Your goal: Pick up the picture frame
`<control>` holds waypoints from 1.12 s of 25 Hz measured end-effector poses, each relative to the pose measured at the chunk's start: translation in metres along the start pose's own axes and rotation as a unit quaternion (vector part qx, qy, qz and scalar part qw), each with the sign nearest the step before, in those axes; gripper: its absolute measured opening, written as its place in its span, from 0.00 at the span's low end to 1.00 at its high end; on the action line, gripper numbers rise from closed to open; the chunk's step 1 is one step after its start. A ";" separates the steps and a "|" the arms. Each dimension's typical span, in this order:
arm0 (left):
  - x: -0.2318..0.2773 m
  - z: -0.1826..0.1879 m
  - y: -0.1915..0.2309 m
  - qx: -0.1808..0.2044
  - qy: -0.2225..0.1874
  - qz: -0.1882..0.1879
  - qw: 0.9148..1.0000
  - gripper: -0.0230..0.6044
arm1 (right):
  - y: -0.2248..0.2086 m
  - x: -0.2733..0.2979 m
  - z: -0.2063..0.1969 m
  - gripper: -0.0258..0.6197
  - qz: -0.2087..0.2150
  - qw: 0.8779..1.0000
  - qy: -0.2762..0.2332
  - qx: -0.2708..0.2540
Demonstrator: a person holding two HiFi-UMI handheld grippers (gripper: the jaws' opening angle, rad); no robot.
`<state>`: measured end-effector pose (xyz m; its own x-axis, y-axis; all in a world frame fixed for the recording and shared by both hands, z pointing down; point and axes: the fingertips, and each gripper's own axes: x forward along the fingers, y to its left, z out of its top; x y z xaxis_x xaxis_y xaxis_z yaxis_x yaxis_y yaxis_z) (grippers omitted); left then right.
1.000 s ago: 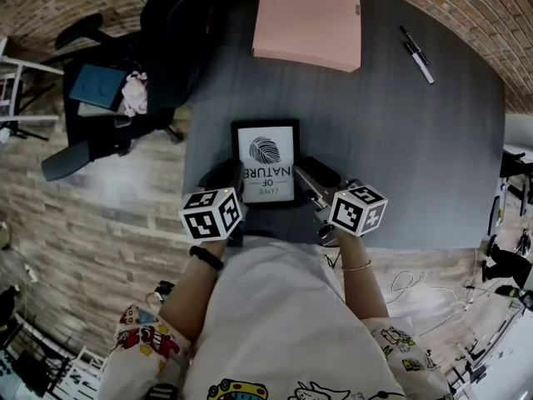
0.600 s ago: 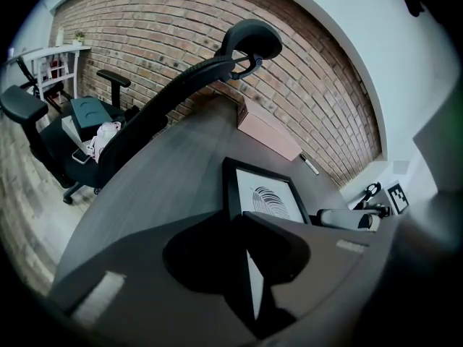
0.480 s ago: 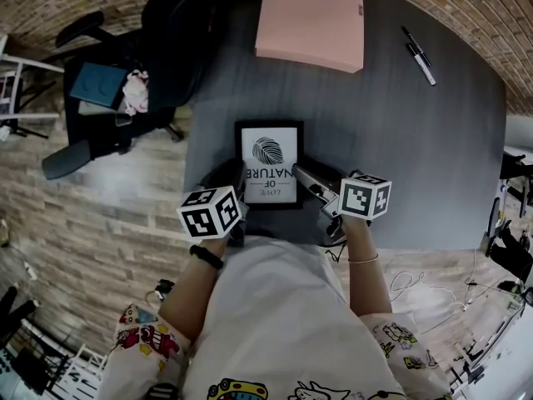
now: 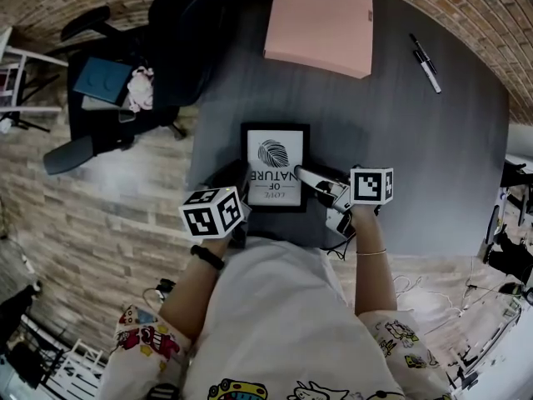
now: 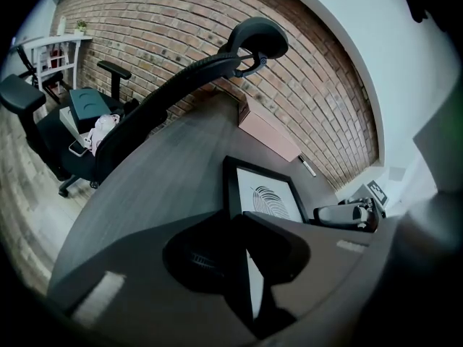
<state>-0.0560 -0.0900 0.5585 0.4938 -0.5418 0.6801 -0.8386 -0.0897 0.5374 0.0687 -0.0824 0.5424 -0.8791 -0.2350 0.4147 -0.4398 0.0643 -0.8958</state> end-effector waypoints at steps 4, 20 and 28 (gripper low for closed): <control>0.000 0.000 0.001 -0.008 0.002 -0.004 1.000 0.17 | 0.007 0.002 0.002 0.35 0.032 0.999 0.021 0.009; 0.000 0.003 0.004 -0.017 0.009 -0.015 1.000 0.17 | 0.023 0.005 0.010 0.33 0.128 0.990 0.040 0.031; 0.000 0.003 0.003 -0.019 0.010 -0.020 1.000 0.17 | 0.044 0.037 0.008 0.33 0.159 0.985 0.049 0.039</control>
<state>-0.0590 -0.0930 0.5588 0.5319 -0.5209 0.6677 -0.8090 -0.0795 0.5824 0.0186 -0.0965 0.5168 -0.9854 -0.1200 0.1209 -0.1268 0.0431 -0.9910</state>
